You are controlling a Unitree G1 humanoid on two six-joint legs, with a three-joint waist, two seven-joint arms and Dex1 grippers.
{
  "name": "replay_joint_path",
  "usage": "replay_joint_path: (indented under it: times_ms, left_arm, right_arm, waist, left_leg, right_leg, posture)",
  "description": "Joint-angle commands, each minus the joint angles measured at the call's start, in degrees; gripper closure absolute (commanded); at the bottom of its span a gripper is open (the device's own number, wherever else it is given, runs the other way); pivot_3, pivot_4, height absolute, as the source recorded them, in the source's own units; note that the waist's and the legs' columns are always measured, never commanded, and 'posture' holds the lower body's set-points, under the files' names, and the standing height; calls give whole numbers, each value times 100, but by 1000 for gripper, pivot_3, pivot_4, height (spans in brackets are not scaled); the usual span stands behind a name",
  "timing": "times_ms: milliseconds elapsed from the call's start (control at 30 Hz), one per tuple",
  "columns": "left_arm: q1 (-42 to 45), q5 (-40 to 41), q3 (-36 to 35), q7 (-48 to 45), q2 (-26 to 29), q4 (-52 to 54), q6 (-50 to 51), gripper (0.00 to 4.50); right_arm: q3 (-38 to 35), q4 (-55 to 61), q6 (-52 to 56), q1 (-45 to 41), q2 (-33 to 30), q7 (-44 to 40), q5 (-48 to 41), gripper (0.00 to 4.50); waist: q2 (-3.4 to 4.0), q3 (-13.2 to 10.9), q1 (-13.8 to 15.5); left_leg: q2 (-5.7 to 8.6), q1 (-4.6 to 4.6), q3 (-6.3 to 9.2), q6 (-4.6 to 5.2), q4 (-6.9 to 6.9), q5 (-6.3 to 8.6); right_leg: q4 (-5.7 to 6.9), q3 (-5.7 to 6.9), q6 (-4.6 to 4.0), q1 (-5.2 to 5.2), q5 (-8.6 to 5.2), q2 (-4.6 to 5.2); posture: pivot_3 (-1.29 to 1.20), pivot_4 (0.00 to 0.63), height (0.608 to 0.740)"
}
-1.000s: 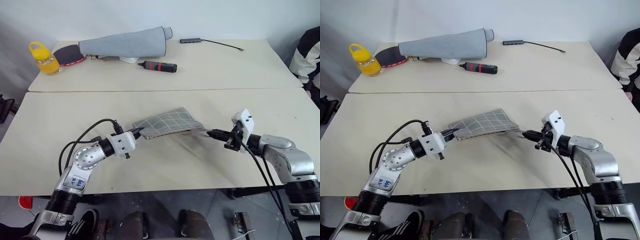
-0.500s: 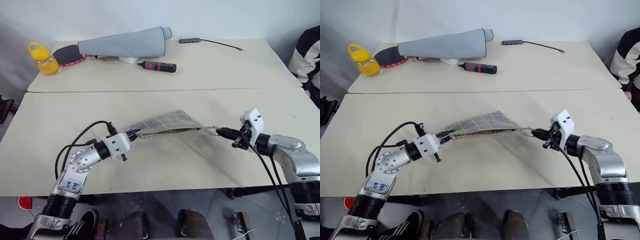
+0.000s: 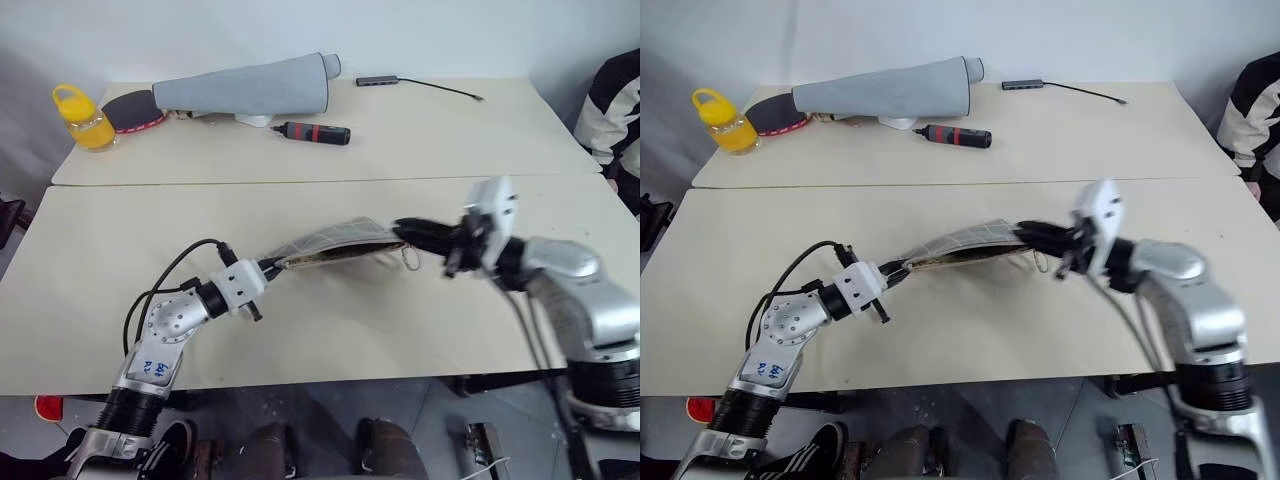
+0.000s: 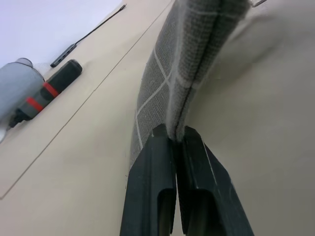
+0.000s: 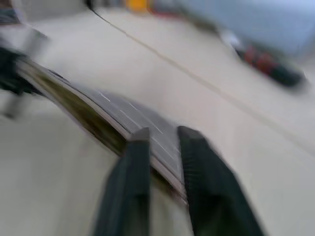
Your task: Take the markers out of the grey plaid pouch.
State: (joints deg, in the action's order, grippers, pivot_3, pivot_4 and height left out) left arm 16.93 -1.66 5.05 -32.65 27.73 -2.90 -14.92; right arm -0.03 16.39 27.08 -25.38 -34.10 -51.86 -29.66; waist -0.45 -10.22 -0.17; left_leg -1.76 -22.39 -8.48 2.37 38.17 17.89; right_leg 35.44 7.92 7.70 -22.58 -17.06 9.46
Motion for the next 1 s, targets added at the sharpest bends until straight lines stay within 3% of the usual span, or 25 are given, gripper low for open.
replay_joint_path:
  times_ms: [33,333,700,800,1000]
  left_arm:
    - [114,35,-45,21,-17,136,-17,4500]
    - [152,-25,27,-15,-48,143,-62,4500]
    - [206,-108,402,-139,-285,518,254,4500]
    - [213,-141,418,-110,-332,583,340,4500]
    - [236,-158,426,-105,-351,579,360,4500]
  right_arm:
    - [166,123,-547,97,129,134,409,4470]
    - [827,-942,-2216,154,-196,-29,2036,4470]
    - [1353,-1707,-3627,-498,-162,642,3868,4470]
    - [1403,-1701,-3719,-519,-159,638,3990,3941]
    - [1406,-1769,-3870,-555,-254,567,4116,1833]
  waist:
    - [0,0,15]
    - [-1,0,-4]
    - [-1,0,4]
    - [-1,0,2]
    - [-1,0,-8]
  left_leg:
    - [2,-1,-1,0,1,0]
    - [4,-1,-3,5,4,0]
    - [3,0,-7,3,6,-2]
    - [5,-1,-4,4,7,-2]
    - [3,0,-6,3,8,-3]
  right_leg:
    - [-1,0,0,0,0,0]
    - [-3,0,7,2,4,-1]
    - [-1,-3,6,1,3,-1]
    - [-1,-2,7,3,3,-1]
    - [-1,-3,6,3,3,-3]
  posture:
    - [0,150,740]
    - [0,150,740]
    - [0,150,740]
    - [0,150,740]
    - [0,150,740]
